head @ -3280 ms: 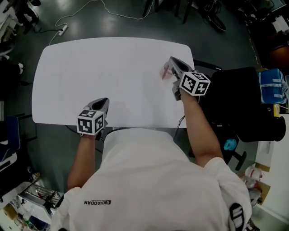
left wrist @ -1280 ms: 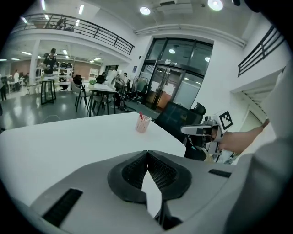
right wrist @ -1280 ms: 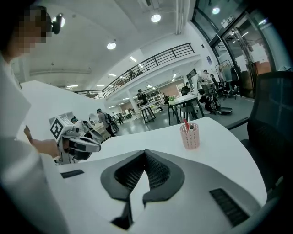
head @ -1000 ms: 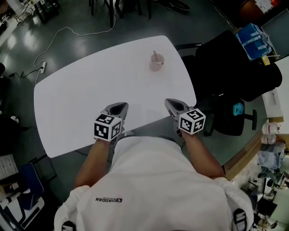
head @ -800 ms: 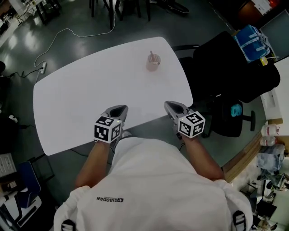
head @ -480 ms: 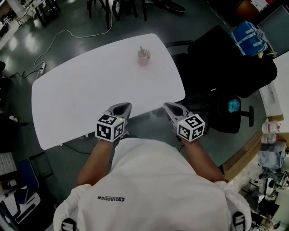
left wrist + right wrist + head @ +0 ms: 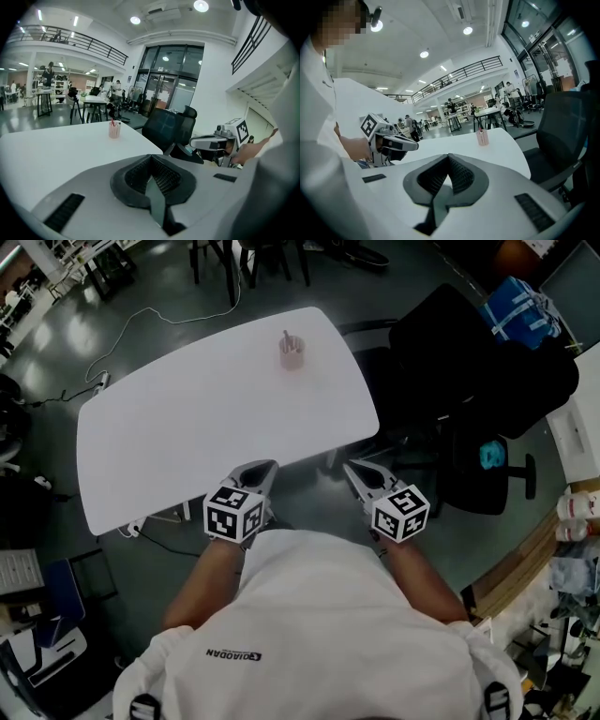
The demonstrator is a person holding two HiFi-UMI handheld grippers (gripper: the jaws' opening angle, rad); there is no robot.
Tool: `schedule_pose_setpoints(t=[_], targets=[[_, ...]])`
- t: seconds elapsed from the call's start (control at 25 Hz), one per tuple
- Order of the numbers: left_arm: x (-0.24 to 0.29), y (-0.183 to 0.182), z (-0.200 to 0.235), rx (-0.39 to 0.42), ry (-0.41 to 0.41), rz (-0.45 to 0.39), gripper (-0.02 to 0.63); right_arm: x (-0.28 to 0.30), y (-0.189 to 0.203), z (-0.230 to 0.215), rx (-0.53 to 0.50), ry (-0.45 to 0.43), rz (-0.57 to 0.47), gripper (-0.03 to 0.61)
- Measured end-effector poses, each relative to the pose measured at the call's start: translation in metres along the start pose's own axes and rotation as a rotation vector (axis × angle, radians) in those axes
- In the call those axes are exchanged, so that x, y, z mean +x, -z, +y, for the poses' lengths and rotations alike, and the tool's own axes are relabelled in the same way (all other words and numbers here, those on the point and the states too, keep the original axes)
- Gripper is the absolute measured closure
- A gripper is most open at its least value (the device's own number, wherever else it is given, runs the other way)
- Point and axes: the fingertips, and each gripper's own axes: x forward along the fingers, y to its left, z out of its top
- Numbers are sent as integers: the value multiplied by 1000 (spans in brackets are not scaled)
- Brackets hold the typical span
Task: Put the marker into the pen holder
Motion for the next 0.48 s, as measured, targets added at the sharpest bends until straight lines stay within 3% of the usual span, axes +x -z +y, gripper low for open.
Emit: schedule_pose_setpoints(t=[0.48], targets=[[-5,32,-35,7,-9,37,588,-22,27,13,28,-57,-2,560]])
